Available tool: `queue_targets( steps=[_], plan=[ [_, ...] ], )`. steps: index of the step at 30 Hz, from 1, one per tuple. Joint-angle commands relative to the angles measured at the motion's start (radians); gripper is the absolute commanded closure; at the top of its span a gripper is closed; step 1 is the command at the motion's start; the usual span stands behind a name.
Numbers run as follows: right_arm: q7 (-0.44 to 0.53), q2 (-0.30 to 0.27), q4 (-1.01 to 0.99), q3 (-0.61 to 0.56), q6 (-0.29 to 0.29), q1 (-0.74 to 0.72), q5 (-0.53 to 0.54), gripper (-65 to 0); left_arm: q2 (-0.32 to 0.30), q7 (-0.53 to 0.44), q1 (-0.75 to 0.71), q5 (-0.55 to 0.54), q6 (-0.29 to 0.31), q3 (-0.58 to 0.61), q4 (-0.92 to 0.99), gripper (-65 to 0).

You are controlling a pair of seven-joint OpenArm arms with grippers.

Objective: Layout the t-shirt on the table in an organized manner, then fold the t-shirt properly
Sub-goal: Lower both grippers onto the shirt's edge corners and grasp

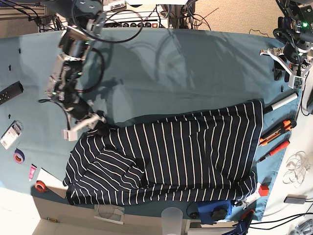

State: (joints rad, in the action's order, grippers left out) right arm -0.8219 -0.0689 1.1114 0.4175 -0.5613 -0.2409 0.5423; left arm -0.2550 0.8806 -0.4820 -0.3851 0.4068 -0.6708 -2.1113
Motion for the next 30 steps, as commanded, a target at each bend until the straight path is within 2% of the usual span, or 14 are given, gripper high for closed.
queue_targets(
  steps=[1, 5, 9, 12, 19, 25, 30],
  plan=[
    [-0.044, -0.003, -0.004, -0.004, 0.043, -0.001, -0.069, -24.2, -0.011, -0.026, 0.000, -0.004, -0.006, -0.006, -0.017, -18.5],
    [-0.039, -0.003, -0.004, -0.004, 0.056, -0.009, -0.098, -24.2, -0.011, -0.033, 0.000, -0.004, -0.006, -0.006, -0.017, -18.5],
    [-0.033, -0.003, -0.004, -0.004, 0.098, -0.009, -0.102, -24.2, -0.011, -0.076, 0.000, -0.004, -0.001, -0.006, -0.017, -18.5],
    [-0.034, -0.003, -0.003, -0.003, 0.115, -0.009, -0.103, -24.2, -0.011, -0.097, 0.000, -0.007, 0.037, -0.006, -0.017, -18.5],
    [-0.058, -0.001, 0.023, 0.003, 0.114, -0.008, -0.087, -24.2, -0.011, -0.096, 0.000, -0.046, 0.039, -0.006, -0.017, -18.5],
    [-0.035, 0.020, 0.071, 0.108, 0.114, -0.015, -0.094, -24.2, -0.011, -0.096, 0.000, -0.046, 0.039, -0.006, -0.016, -18.5],
    [-0.032, 0.019, 0.071, 0.147, 0.114, -0.014, -0.117, -24.2, -0.011, -0.096, 0.003, -0.046, 0.039, -0.006, -0.016, -18.5]
  ],
)
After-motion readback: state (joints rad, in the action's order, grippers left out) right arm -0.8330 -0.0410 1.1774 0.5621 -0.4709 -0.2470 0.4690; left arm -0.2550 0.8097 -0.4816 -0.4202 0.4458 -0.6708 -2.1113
